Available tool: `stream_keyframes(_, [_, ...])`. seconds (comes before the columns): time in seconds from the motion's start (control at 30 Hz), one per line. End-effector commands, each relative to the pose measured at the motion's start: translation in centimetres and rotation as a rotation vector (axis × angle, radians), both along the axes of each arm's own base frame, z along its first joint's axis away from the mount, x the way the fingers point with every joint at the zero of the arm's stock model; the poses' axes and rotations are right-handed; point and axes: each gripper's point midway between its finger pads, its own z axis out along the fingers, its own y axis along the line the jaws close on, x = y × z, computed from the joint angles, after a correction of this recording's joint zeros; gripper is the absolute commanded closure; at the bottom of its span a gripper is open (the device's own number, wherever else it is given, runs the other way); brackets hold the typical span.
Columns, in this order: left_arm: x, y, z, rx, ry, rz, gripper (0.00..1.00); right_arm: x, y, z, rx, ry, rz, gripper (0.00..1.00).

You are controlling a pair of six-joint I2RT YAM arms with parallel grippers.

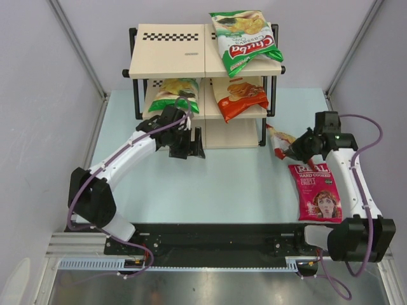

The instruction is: Place and organize the chips bags onto the shelf

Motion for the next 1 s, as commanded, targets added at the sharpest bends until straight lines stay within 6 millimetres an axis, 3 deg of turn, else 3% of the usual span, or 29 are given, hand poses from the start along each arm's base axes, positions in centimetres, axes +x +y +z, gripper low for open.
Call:
stream_keyframes(0.0, [0.9,-1.7,2.4,-0.025,-0.036,-0.049,0.17,-3.7,3.8,1.4,0.095,0.044,0.065,0.87])
stream_keyframes(0.03, [1.4,-1.9,3.5,-0.033,-0.059,-0.047,0.17,-3.7,3.7,2.4,0.117,0.009,0.078,0.62])
stream_keyframes(0.07, [1.6,-1.9,3.6,-0.026,-0.062,-0.051,0.17,-3.2,1.6,3.8,0.131,-0.041,0.010,0.53])
stream_keyframes(0.1, [2.1,-2.1,4.6,-0.029,-0.089,-0.050,0.17,-3.3,1.7,4.8,0.190,-0.065,0.019,0.40])
stream_keyframes(0.17, [2.4,-2.0,4.7,-0.018,-0.088,-0.047,0.17,-3.1,-0.2,5.5,0.225,-0.093,-0.025,0.38])
stream_keyframes(0.27, [2.5,-2.1,5.5,-0.031,-0.100,-0.031,0.17,-3.5,-0.6,5.3,0.228,-0.089,-0.009,0.37])
stream_keyframes(0.43, [1.5,-1.5,5.1,-0.033,-0.098,-0.018,0.17,-2.8,-3.4,3.6,0.008,-0.118,0.013,0.31])
stream_keyframes(0.6, [0.0,-1.2,3.9,-0.036,-0.058,-0.037,0.17,-0.1,-3.6,0.6,0.057,-0.055,0.012,0.28])
stream_keyframes(0.73, [0.5,-1.7,4.8,-0.063,-0.073,-0.045,0.17,3.2,-3.5,1.1,0.029,-0.152,0.007,0.30])
stream_keyframes(0.8, [0.3,-2.4,5.3,-0.103,-0.080,-0.068,0.19,4.1,-4.8,0.7,-0.043,-0.165,-0.015,0.29])
stream_keyframes(0.93, [0.0,-2.5,5.7,-0.130,-0.104,-0.074,0.20,6.3,-6.4,-1.7,-0.041,-0.149,-0.012,0.26])
stream_keyframes(0.97, [0.0,-2.3,5.6,-0.114,-0.105,-0.071,0.19,6.7,-6.4,-3.1,-0.018,-0.112,-0.009,0.24])
